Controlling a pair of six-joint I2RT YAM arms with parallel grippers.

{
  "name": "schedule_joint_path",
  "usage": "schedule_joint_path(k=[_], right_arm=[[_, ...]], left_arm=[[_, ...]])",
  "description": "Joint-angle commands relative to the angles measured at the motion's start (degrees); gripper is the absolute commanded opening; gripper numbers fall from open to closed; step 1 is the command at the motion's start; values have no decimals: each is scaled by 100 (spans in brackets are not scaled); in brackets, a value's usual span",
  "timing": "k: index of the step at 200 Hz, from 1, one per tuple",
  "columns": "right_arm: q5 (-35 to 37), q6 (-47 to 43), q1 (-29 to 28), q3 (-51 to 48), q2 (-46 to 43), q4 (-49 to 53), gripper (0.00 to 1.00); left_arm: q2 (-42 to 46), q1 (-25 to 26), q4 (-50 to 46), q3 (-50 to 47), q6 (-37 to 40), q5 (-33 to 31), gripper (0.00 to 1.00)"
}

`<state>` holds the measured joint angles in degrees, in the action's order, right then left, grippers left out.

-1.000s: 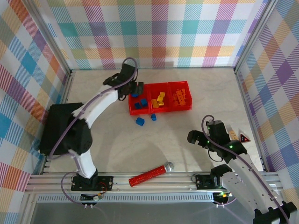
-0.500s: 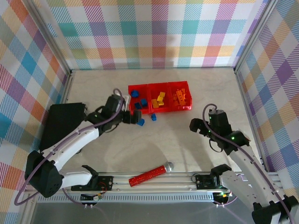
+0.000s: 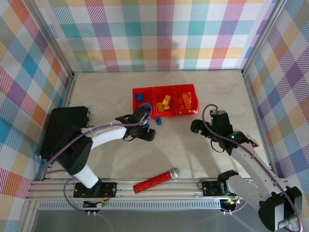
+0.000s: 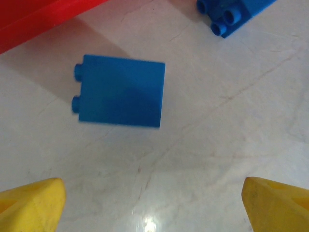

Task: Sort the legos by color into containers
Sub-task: Rotate the lego at the center of the table, then pick up the lego from the center of the table.

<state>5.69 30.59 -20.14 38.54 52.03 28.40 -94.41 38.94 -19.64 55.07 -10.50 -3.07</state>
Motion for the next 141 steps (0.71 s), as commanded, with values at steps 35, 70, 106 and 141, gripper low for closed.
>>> schedule_joint_path(k=[35, 70, 106, 141], right_arm=[[-176, -30, 116, 153, 471, 270, 99], [-283, -97, 117, 225, 572, 264, 99], [-287, -143, 126, 230, 530, 255, 99], [-328, -140, 129, 198, 532, 247, 99]], left_arm=[[-806, -19, -29, 929, 308, -230, 94], [-1057, -103, -192, 1194, 422, -568, 93], [-1071, -147, -106, 1137, 529, -641, 91], [-1233, -158, -166, 1284, 306, -627, 84]])
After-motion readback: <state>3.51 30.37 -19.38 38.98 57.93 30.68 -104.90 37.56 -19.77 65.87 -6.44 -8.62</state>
